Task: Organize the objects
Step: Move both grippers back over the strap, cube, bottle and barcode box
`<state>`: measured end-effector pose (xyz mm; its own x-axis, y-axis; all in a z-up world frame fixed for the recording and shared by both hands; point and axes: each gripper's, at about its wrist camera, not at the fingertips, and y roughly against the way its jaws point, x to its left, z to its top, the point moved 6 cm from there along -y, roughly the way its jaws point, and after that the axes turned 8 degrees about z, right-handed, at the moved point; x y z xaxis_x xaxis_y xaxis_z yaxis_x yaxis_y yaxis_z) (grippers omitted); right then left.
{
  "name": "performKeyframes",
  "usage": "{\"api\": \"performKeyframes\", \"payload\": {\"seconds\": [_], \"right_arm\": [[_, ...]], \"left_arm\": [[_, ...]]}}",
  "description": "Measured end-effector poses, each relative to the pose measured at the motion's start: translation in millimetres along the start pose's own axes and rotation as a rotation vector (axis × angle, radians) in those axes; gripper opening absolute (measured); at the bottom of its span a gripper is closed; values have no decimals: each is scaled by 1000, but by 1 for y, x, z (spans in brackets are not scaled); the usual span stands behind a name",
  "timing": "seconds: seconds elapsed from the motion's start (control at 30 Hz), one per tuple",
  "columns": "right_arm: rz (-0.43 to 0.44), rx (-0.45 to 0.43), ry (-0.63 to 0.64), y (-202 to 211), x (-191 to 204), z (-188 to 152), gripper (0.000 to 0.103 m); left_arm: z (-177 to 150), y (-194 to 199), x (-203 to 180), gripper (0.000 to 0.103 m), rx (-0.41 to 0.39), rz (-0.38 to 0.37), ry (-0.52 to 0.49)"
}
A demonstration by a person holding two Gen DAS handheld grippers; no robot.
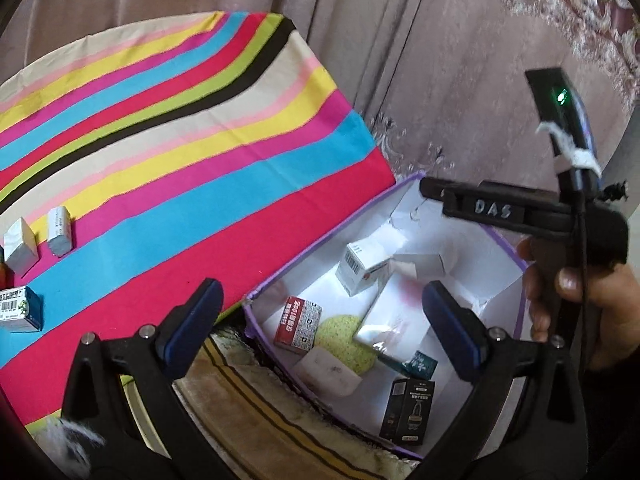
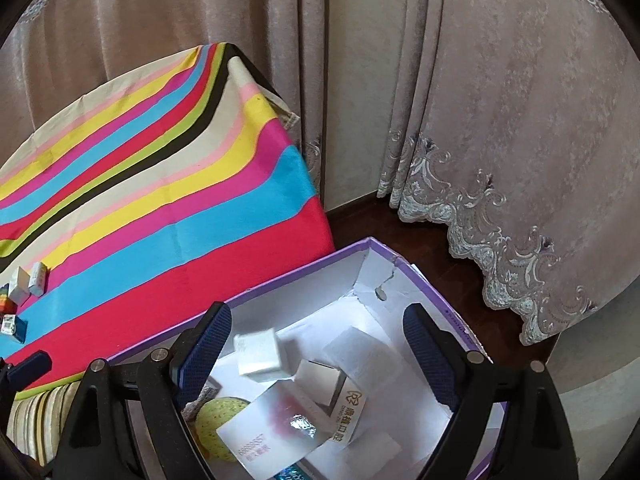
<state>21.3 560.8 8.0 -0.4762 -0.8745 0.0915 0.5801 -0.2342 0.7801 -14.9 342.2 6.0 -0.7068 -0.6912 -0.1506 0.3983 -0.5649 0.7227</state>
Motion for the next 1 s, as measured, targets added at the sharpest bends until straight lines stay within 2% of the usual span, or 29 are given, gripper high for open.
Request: {"api": "performKeyframes", "payload": {"seconds": [0.17,0.27,0.4,0.53,0.73,1.0], "right_arm": [[21,6,35,2,22,0,89],[45,14,63,1,41,-2,89],[81,39,108,-4,68,-9,89],[124,66,154,-9,99,-16,89],[201,93,226,-12,152,-28,89],[287,124,315,-15,212,-43,89]], "left_arm": [[3,15,12,101,-51,-4,24],[3,24,28,100,-71,17,62],[-2,31,65,101,-70,100,158],[-7,41,103,101,-85,153,248],[-18,61,136,101,-121,213,271],[-46,69,197,101,-65,236,451]]}}
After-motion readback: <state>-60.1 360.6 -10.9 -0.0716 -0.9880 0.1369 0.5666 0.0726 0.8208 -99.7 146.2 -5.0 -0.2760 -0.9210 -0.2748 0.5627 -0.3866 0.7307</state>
